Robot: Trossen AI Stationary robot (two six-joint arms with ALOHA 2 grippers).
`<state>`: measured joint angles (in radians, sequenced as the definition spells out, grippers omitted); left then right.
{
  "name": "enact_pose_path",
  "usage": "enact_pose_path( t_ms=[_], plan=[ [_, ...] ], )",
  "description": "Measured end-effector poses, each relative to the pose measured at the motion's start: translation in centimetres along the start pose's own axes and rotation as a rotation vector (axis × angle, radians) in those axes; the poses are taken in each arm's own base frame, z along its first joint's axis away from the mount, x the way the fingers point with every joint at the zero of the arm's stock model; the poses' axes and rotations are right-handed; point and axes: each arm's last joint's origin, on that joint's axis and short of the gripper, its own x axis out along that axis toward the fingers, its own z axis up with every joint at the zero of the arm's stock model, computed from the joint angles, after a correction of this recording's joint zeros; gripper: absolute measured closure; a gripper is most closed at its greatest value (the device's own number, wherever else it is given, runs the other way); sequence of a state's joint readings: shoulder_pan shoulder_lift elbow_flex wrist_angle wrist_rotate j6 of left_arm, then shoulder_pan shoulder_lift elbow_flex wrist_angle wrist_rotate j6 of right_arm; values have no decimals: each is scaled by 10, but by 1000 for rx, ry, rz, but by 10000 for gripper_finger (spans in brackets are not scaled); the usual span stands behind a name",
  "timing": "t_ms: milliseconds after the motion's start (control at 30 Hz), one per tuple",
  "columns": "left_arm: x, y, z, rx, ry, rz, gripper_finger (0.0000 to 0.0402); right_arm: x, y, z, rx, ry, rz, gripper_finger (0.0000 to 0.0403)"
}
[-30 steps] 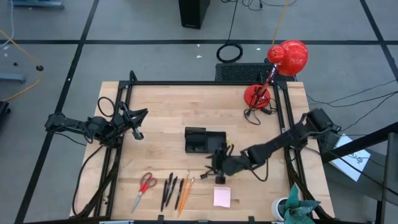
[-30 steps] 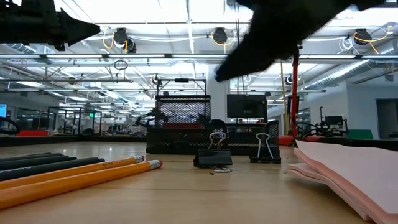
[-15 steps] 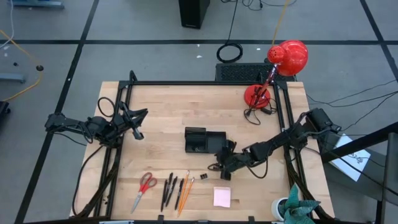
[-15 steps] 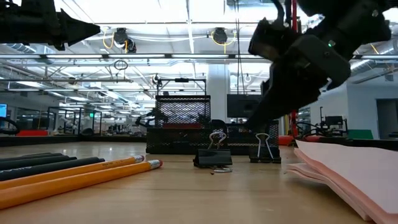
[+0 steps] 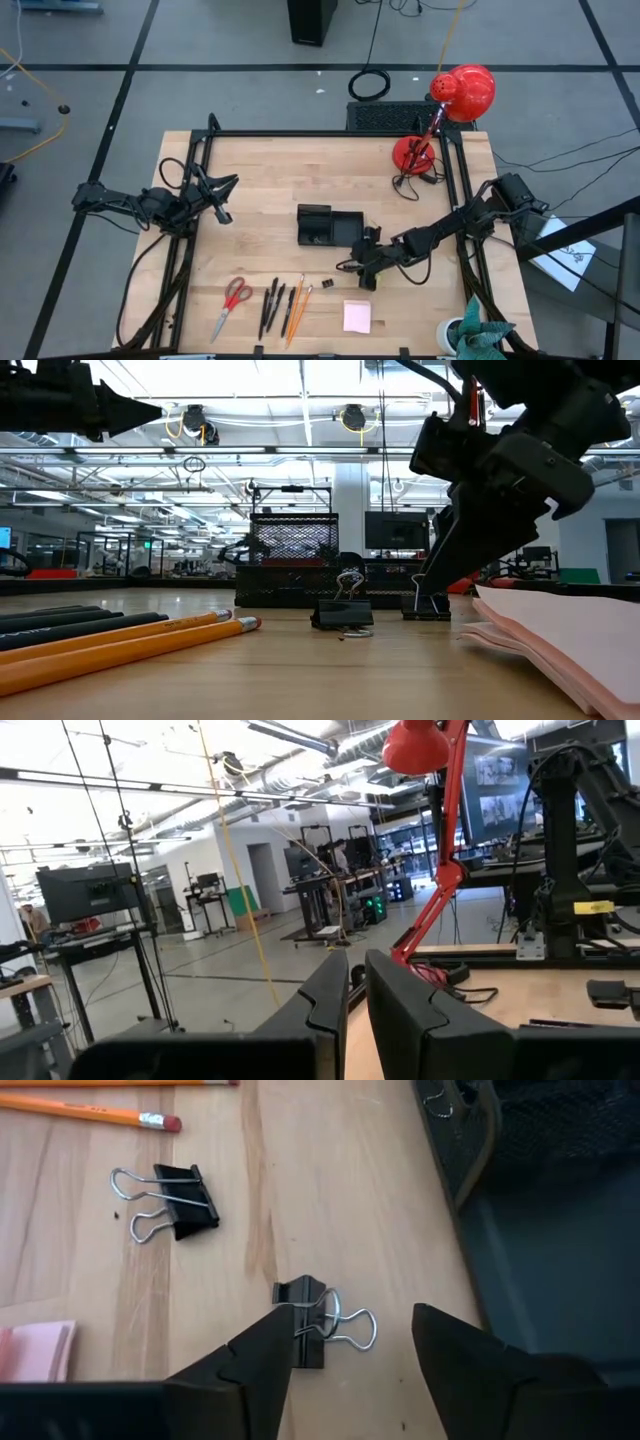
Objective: Pick and place office supplies into organizer
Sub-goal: Put the black binder clip into the black desk organizer
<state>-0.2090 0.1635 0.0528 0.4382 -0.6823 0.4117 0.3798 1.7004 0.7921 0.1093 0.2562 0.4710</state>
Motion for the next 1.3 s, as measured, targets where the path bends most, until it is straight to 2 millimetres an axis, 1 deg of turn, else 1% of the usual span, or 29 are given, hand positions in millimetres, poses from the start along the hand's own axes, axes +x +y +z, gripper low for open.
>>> enact_pose_path(
  t_ms=[200, 333, 500, 900, 1133, 1300],
  plan=[
    [0, 0, 0, 3, 0, 0, 355, 0, 1, 1, -22, -5, 7, 228],
    [0, 0, 0, 4, 0, 0, 355, 0, 3, 2, -60, -5, 62, 244],
    [0, 0, 0, 5, 0, 0, 355, 0, 5, 5, -80, -37, 80, 268],
    [0, 0, 0, 4, 0, 0, 355, 0, 5, 4, -89, -26, 98, 341],
    [0, 0, 0, 4, 0, 0, 355, -1, 6, 5, -168, -20, 121, 394],
    [0, 0, 0, 4, 0, 0, 355, -1, 7, 6, -218, -41, 118, 400]
  ],
)
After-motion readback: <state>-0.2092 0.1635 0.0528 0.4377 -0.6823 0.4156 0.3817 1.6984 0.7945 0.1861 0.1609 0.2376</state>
